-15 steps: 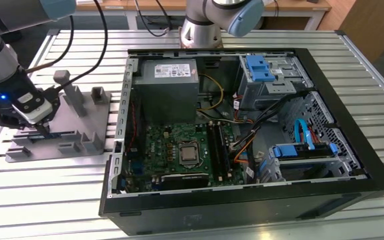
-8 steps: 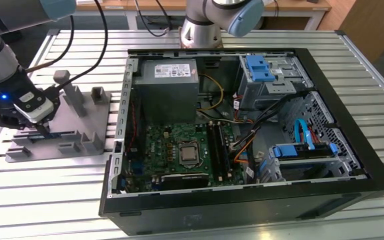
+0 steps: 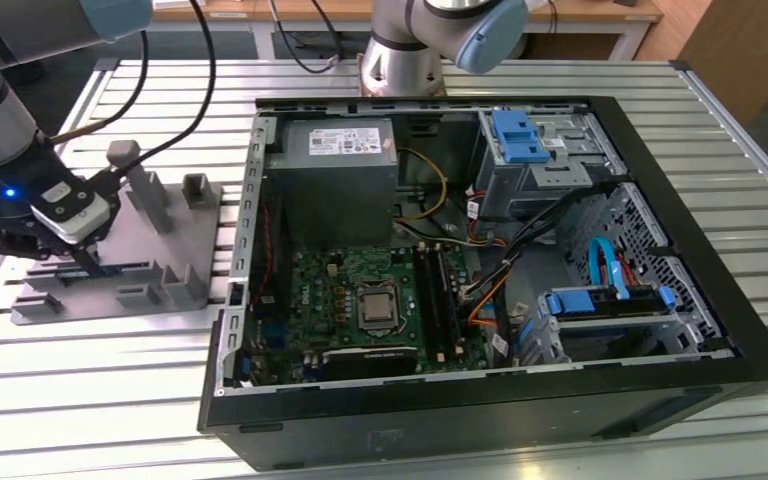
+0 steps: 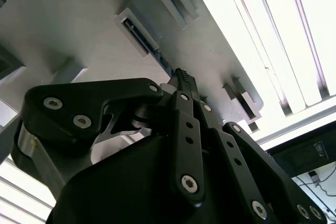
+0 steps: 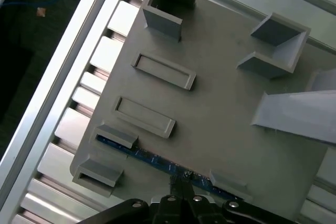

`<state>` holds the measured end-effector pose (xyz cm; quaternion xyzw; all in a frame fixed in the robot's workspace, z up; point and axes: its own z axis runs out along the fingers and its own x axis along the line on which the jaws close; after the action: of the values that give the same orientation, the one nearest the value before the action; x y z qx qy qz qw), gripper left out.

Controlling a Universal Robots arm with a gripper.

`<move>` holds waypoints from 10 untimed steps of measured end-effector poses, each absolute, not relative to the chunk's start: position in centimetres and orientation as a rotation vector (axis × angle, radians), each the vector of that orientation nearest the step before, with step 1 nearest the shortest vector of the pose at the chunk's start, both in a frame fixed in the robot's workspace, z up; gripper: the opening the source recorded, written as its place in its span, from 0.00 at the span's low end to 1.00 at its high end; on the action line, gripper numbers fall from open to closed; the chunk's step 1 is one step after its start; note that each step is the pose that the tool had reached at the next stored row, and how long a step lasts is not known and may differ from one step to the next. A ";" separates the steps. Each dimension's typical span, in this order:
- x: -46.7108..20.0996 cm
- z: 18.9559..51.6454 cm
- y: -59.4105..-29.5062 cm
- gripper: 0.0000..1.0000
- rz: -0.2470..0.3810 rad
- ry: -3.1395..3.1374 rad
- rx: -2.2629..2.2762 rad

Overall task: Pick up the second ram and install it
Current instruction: 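Pick up the second ram and move it above second insertion slot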

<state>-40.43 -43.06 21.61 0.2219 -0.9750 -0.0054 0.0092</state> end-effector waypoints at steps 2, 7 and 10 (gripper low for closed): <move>-40.4 21.6 -43.1 0.10 -0.017 -3.042 0.709; -40.4 21.6 -43.1 0.10 -0.016 -3.033 0.744; -40.4 21.6 -43.1 0.10 -0.016 -3.028 0.766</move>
<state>-40.43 -43.06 21.61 0.2453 -0.9694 -0.0052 0.0093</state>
